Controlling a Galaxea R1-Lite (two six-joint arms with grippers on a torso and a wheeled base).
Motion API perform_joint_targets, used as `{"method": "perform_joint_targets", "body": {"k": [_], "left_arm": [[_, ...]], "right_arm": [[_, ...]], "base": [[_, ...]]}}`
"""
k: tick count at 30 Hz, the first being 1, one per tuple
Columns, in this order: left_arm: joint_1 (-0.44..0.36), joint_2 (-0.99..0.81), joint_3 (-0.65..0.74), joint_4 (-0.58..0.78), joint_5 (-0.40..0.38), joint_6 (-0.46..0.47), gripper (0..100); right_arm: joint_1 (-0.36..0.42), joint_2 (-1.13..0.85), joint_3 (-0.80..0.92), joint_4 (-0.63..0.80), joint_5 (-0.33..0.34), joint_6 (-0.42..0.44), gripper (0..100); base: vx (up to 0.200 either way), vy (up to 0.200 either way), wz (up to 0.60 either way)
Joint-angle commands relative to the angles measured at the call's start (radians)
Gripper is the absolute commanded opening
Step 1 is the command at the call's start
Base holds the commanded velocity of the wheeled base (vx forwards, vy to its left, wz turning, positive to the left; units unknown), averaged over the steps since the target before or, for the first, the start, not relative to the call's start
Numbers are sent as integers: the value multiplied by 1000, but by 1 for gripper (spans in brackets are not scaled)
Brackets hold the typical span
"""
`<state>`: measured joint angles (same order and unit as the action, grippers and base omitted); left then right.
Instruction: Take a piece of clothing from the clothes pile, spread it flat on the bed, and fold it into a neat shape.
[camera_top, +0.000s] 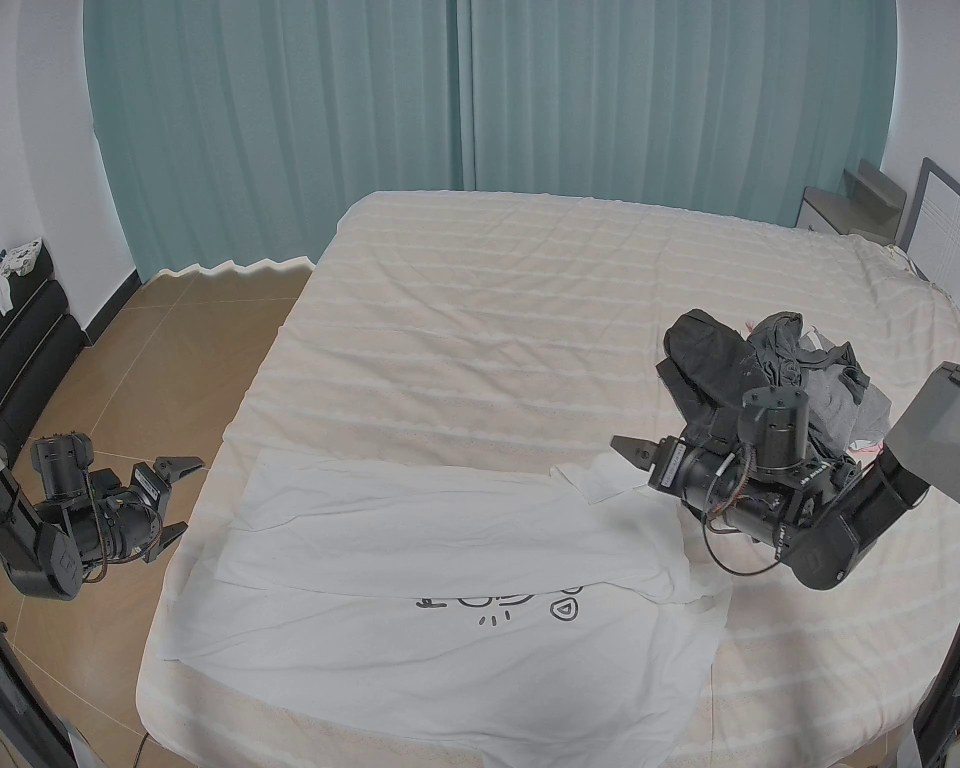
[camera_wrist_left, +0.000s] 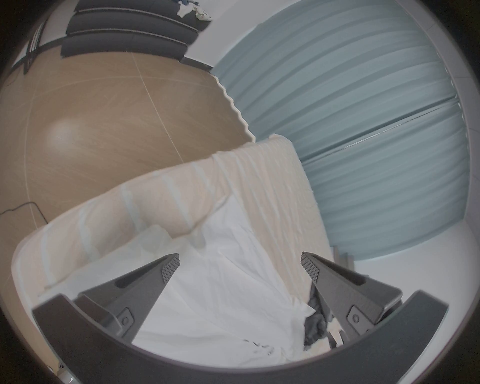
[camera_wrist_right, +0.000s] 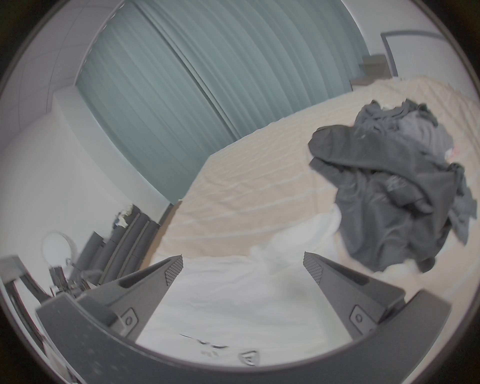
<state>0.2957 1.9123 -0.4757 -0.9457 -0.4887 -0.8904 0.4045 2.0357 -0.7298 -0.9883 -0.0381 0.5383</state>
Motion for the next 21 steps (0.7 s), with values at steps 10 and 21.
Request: {"method": "perform_joint_targets", "body": {"k": [10, 21], "left_arm": [[125, -16, 169, -145, -323, 47, 100], [123, 25, 217, -199, -321, 159, 100]], "right_arm": [[70, 337, -611, 539, -57, 525, 100], [57, 370, -620, 548, -74, 531, 100]], "base": [[0, 0, 0], [0, 0, 0]]}}
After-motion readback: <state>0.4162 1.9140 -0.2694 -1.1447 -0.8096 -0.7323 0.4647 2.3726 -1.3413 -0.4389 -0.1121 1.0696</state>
